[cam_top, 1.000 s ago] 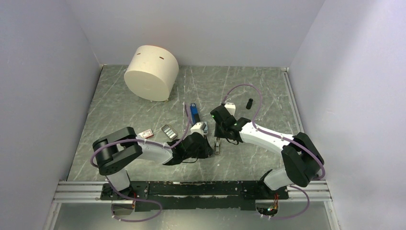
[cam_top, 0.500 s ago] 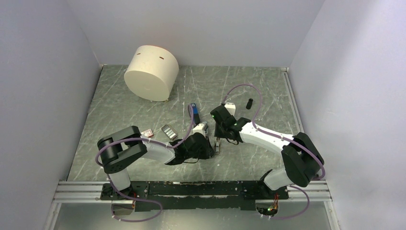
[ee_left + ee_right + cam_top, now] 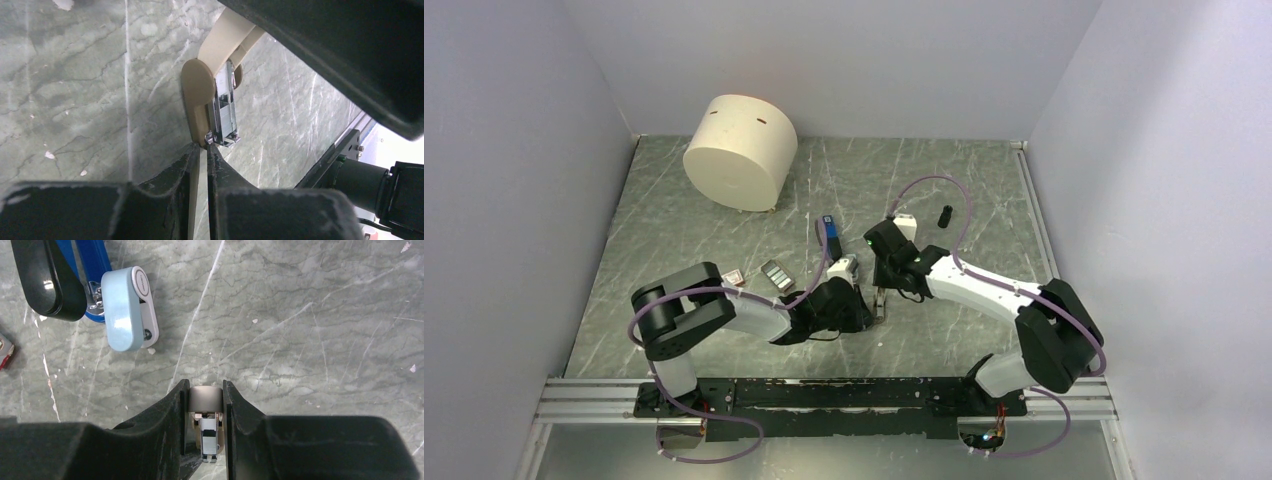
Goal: Load the staples into the stapler
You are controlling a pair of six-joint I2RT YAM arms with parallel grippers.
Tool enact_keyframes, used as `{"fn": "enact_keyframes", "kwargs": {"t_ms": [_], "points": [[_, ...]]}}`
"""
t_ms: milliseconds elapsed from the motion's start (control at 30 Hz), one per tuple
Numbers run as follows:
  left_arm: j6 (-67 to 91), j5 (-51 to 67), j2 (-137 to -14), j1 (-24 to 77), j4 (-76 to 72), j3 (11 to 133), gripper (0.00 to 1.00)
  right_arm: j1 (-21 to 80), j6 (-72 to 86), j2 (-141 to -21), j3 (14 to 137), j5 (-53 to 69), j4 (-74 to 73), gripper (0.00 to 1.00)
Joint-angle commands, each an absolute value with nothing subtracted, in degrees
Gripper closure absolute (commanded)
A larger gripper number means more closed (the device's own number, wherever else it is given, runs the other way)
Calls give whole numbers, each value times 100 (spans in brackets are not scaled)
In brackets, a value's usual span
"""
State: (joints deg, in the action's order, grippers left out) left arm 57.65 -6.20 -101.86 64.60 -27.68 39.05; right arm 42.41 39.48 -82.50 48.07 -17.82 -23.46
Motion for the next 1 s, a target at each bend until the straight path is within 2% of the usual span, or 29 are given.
{"fn": "enact_keyframes", "kwargs": {"t_ms": [0,967], "points": [[5761,-476,-10530,6479,-2531,3801,85,4376,3940,-8035,4860,-1551,-2872,82],[5825,-434,-10720,6295,-2501,3809,86,4800,4250,-7856,4276,-1558,-3087,85]]}}
